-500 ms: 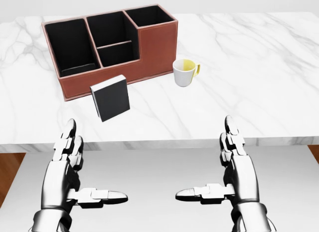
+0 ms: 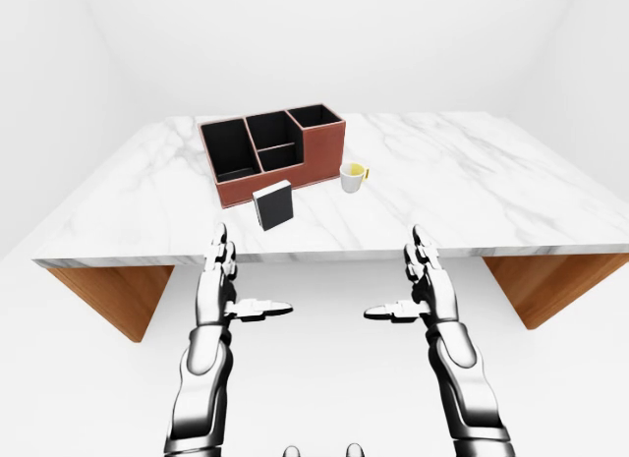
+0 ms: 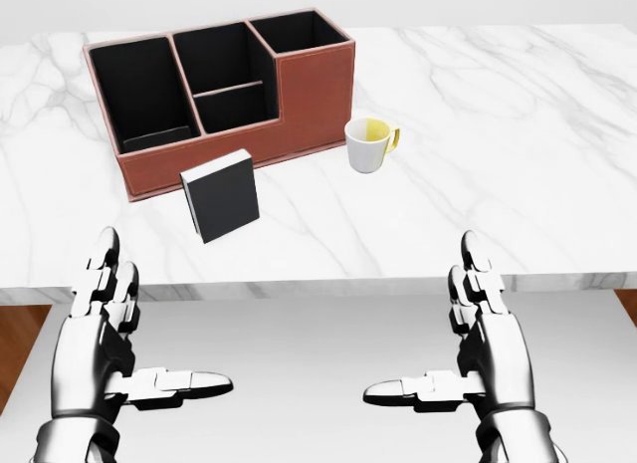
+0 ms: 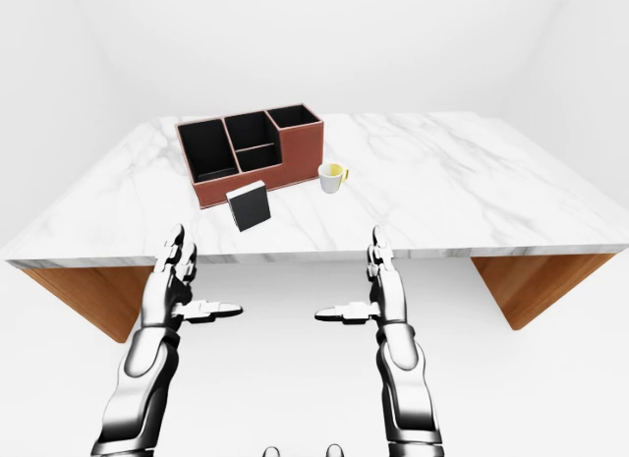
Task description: Pick up the book and place it in the front compartment of the caddy.
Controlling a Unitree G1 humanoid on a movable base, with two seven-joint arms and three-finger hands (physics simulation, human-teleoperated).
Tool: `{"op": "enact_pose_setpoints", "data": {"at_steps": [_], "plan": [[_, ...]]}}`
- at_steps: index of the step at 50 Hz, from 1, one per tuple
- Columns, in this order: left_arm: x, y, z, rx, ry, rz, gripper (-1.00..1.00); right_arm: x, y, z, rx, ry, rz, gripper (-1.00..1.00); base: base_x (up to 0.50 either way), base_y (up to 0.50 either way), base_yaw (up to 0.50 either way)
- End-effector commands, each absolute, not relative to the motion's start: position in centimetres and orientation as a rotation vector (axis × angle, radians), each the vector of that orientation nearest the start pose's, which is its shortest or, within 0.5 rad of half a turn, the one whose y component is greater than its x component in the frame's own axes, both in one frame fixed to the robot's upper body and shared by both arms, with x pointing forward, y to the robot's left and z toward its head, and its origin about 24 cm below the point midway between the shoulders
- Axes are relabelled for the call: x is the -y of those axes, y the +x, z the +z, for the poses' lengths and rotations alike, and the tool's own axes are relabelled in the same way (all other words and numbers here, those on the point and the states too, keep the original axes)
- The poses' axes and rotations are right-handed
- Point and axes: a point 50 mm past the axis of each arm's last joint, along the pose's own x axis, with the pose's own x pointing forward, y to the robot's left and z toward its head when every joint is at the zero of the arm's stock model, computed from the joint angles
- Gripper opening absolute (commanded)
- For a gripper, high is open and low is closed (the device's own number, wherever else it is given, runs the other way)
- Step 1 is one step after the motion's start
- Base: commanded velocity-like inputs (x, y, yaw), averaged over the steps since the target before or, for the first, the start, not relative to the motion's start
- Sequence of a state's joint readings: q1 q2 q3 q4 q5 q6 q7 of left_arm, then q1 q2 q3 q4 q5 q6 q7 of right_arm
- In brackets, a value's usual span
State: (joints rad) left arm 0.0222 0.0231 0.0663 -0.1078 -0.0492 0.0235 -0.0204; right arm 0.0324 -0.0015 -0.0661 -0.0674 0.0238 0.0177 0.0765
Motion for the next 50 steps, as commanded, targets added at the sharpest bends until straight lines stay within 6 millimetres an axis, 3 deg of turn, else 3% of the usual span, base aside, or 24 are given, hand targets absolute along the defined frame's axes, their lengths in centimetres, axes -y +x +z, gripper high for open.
{"op": "enact_pose_setpoints", "data": {"at_steps": [1,7,12,24,32,35,37,39,42,44,46,50], "plan": [[-16.3,25.5,4.4,0.028,0.025,0.036,1.0,16.3,24.8,4.3,0.001,0.024,0.004,1.0,0.0,0.0,0.0],[-16.5,25.2,4.9,0.055,-0.011,0.034,1.0,16.2,24.8,4.5,-0.001,0.03,0.018,1.0,0.0,0.0,0.0],[-16.8,24.1,6.5,0.128,-0.025,0.039,1.0,16.2,24.3,5.5,0.014,0.035,0.028,1.0,0.0,0.0,0.0],[-18.2,20.7,13.3,0.357,-0.093,0.068,1.0,15.6,21.5,12.9,0.332,0.002,0.053,1.0,0.0,0.0,0.0],[-19.1,18.0,18.0,0.587,-0.089,0.092,1.0,15.2,20.1,15.6,0.452,-0.071,0.062,1.0,0.0,0.0,0.0],[-19.1,18.0,17.4,0.556,-0.089,0.093,1.0,15.3,19.7,16.3,0.486,-0.042,0.062,1.0,0.0,0.0,0.0],[-19.2,17.4,18.8,0.63,-0.085,0.099,1.0,15.1,19.4,16.5,0.497,-0.077,0.064,1.0,0.0,0.0,0.0],[-19.2,17.7,17.4,0.556,-0.089,0.095,1.0,15.2,19.2,16.9,0.516,-0.05,0.059,1.0,0.0,0.0,0.0],[-19.4,16.9,19.2,0.651,-0.082,0.102,1.0,15.4,19.0,17.0,0.519,-0.056,0.055,1.0,0.0,0.0,0.0],[-19.4,17.3,18.1,0.598,-0.087,0.1,1.0,15.0,19.1,16.7,0.503,-0.123,0.083,1.0,0.0,0.0,0.0],[-19.4,17.2,18.2,0.599,-0.087,0.101,1.0,15.0,18.9,17.2,0.528,-0.069,0.081,1.0,0.0,0.0,0.0],[-19.5,17.1,18.4,0.612,-0.088,0.105,1.0,14.6,19.0,17.1,0.525,-0.126,0.092,1.0,0.0,0.0,0.5]]}}
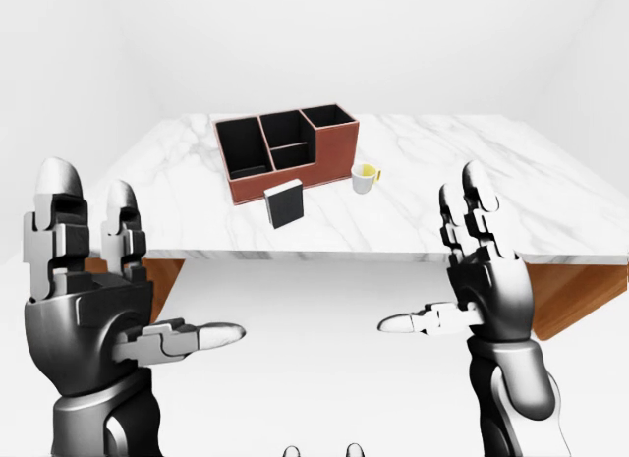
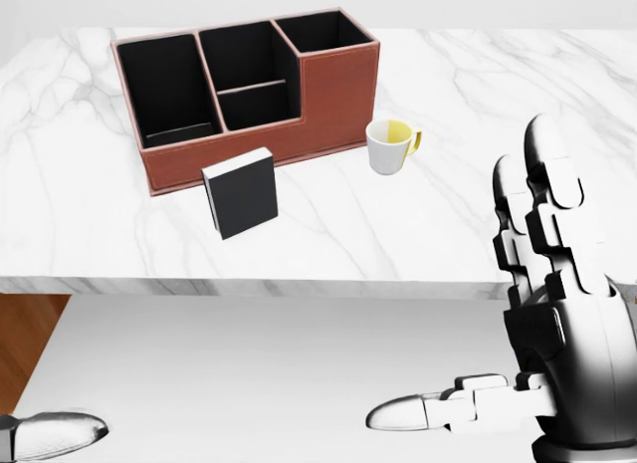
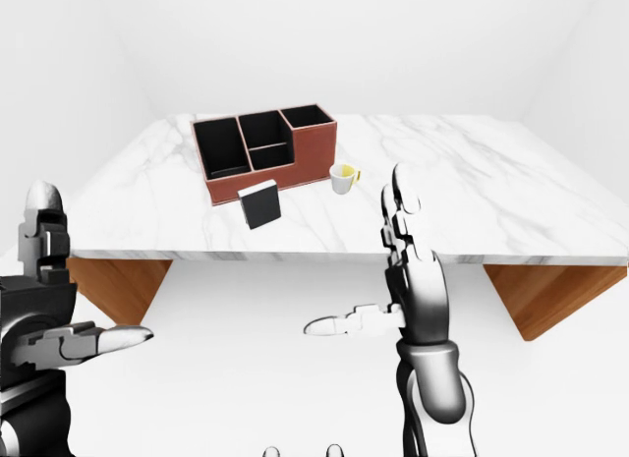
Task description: Pick up the book and place it in the front compartment of the caddy.
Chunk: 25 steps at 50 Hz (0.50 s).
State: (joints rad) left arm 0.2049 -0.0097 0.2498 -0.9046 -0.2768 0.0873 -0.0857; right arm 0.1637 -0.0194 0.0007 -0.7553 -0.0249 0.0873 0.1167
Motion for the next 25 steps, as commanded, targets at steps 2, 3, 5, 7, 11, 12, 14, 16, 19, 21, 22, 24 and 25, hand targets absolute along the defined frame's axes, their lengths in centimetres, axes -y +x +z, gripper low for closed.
{"op": "enact_pose_setpoints", "data": {"at_steps": [2,3,5,7,11,12,14,16,19,21,22,24,25], "plan": [[-19.56,17.1,18.37,0.61,-0.087,0.106,1.0,14.6,19.06,17.14,0.526,-0.125,0.093,1.0,0.0,0.0,0.5],[-19.58,17.11,18.36,0.609,-0.086,0.106,1.0,14.57,19.08,17.12,0.524,-0.126,0.095,1.0,0.0,0.0,0.5],[-19.63,17.11,18.42,0.613,-0.088,0.108,1.0,14.52,19.15,16.98,0.517,-0.126,0.096,1.0,0.0,0.0,0.5],[-19.63,17.12,18.37,0.611,-0.09,0.108,1.0,14.47,19.27,16.76,0.507,-0.126,0.098,1.0,0.0,0.0,0.5],[-19.63,17.14,18.33,0.609,-0.092,0.109,1.0,14.37,19.36,16.54,0.496,-0.137,0.103,1.0,0.0,0.0,0.5],[-19.7,17.09,18.44,0.615,-0.094,0.112,1.0,14.37,19.38,16.51,0.494,-0.139,0.104,1.0,0.0,0.0,0.5],[-19.76,17.13,18.46,0.616,-0.093,0.114,1.0,14.41,19.45,16.44,0.491,-0.138,0.1,1.0,0.0,0.0,0.5],[-19.79,17.22,18.34,0.611,-0.095,0.116,1.0,14.4,19.52,16.32,0.485,-0.141,0.099,1.0,0.0,0.0,0.5],[-19.74,17.2,18.26,0.606,-0.096,0.114,1.0,14.36,19.54,16.26,0.482,-0.139,0.099,1.0,0.0,0.0,0.5],[-19.74,17.23,18.25,0.606,-0.097,0.113,1.0,14.35,19.52,16.36,0.487,-0.136,0.099,1.0,0.0,0.0,0.5],[-19.76,17.31,18.1,0.598,-0.098,0.113,1.0,14.42,19.58,16.38,0.488,-0.139,0.089,1.0,0.0,0.0,0.5],[-19.84,17.3,18.12,0.6,-0.101,0.115,1.0,14.37,19.57,16.36,0.487,-0.145,0.093,1.0,0.0,0.0,0.5],[-19.85,17.31,18.14,0.601,-0.1,0.116,1.0,14.34,19.56,16.4,0.489,-0.147,0.092,1.0,0.03,0.01,0.5]]}}
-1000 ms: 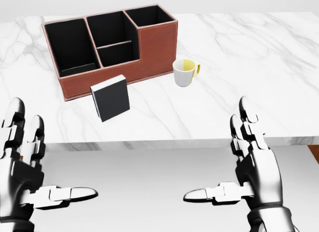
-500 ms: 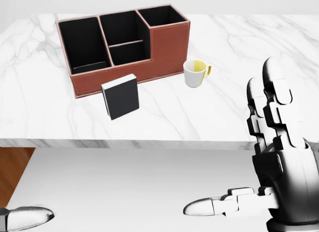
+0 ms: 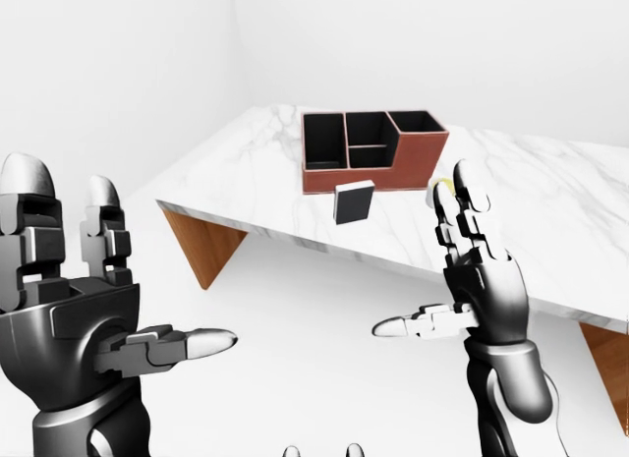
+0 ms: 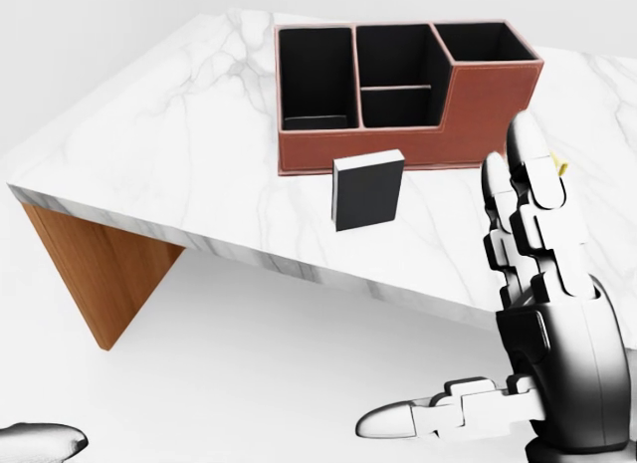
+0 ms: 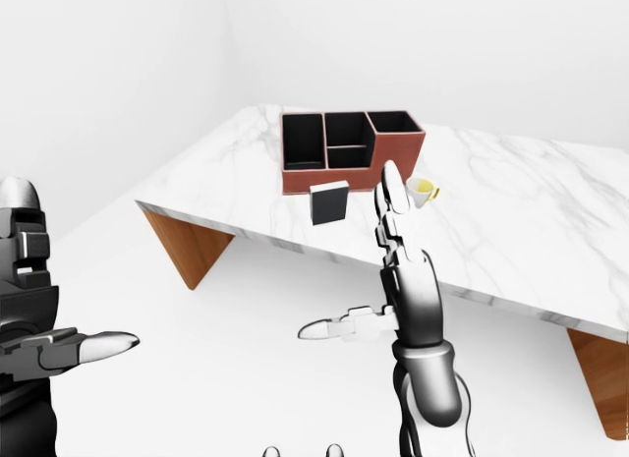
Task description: Pick up the book and place it in the front compartment of the caddy.
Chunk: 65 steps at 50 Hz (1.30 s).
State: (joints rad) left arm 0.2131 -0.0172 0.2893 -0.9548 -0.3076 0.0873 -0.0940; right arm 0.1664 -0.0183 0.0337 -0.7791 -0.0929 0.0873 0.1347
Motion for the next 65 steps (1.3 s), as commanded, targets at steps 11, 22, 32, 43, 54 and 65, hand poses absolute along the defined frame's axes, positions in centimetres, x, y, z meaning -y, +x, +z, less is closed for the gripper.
{"op": "enact_pose_setpoints", "data": {"at_steps": [11,22,32,43,54,65], "plan": [[-19.6,17.2,18.2,0.601,-0.103,0.111,1.0,15.0,19.6,17.0,0.524,-0.1,0.027,1.0,0.07,0.03,0.36],[-19.6,17.2,18.1,0.601,-0.108,0.111,1.0,15.3,19.3,16.8,0.511,-0.107,0.028,1.0,0.32,0.1,0.0],[-19.6,17.2,18.0,0.59,-0.108,0.11,1.0,15.6,19.4,16.5,0.494,-0.108,0.019,1.0,0.48,0.16,0.0],[-19.3,17.2,18.1,0.594,-0.108,0.1,1.0,16.1,19.1,16.9,0.511,-0.133,0.008,1.0,0.48,0.17,0.0],[-19.5,17.2,18.2,0.602,-0.107,0.103,1.0,16.0,19.2,16.8,0.503,-0.139,0.009,1.0,0.47,0.17,0.0],[-19.5,17.3,17.9,0.587,-0.109,0.103,1.0,16.1,19.2,16.7,0.499,-0.139,0.007,1.0,0.47,0.18,0.0]]}}
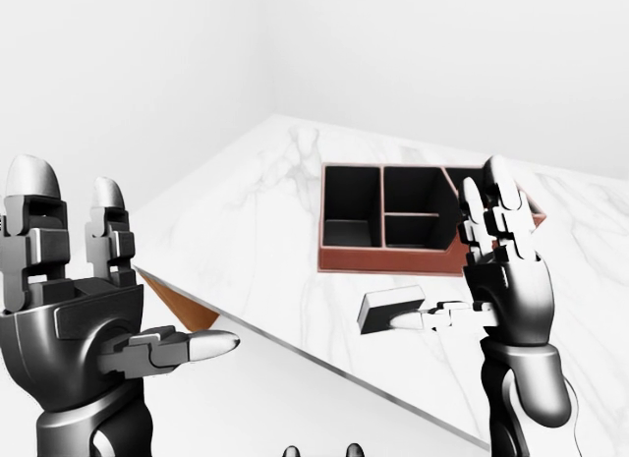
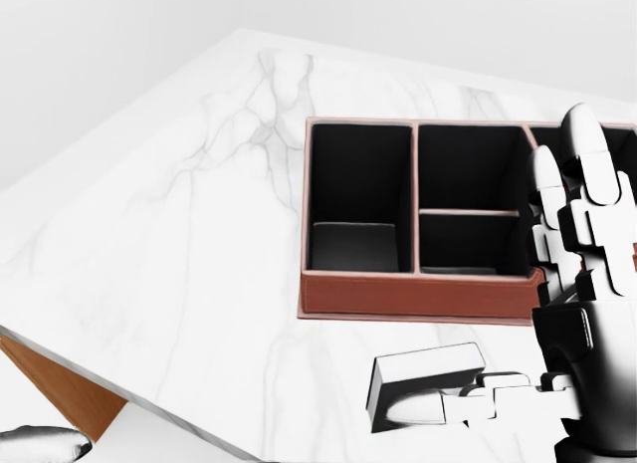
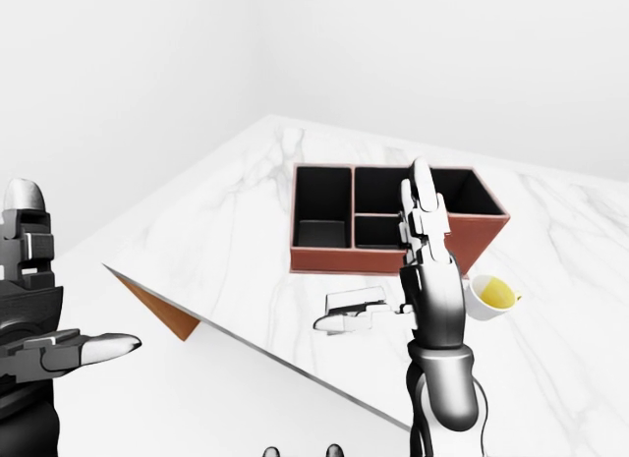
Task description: Pick up the book and place it in the front compartment of the caddy.
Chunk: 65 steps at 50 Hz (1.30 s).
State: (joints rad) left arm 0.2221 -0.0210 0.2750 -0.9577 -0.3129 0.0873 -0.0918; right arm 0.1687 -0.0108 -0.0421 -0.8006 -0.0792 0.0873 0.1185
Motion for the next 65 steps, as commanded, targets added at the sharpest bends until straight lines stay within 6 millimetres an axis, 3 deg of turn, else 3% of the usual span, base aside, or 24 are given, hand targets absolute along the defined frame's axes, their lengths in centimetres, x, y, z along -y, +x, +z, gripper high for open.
{"op": "enact_pose_setpoints", "data": {"at_steps": [1,21,37,39,46,56,65], "plan": [[-19.5,17.3,17.9,0.586,-0.109,0.104,1.0,16.0,19.2,16.6,0.495,-0.141,0.008,1.0,0.46,0.2,0.0],[-19.6,16.8,18.4,0.613,-0.111,0.107,1.0,16.4,19.2,16.4,0.486,-0.113,-0.007,1.0,0.46,0.21,0.0],[-19.6,16.9,18.1,0.597,-0.115,0.106,1.0,16.3,18.6,17.5,0.542,-0.102,0.013,1.0,0.0,0.0,0.0],[-19.7,16.8,18.1,0.602,-0.115,0.107,1.0,16.5,17.3,19.6,0.647,-0.132,0.034,1.0,0.0,0.0,0.0],[-19.6,16.8,18.1,0.597,-0.115,0.101,1.0,16.7,15.0,22.5,0.788,-0.325,0.149,1.0,0.0,0.0,0.0],[-19.9,16.7,18.1,0.598,-0.109,0.104,1.0,16.7,15.0,21.5,0.593,-0.77,0.326,1.0,0.0,0.0,0.0],[-19.8,16.6,18.2,0.604,-0.102,0.1,1.0,19.2,15.6,21.5,0.371,-1.016,-0.146,1.0,0.0,0.0,0.0]]}}
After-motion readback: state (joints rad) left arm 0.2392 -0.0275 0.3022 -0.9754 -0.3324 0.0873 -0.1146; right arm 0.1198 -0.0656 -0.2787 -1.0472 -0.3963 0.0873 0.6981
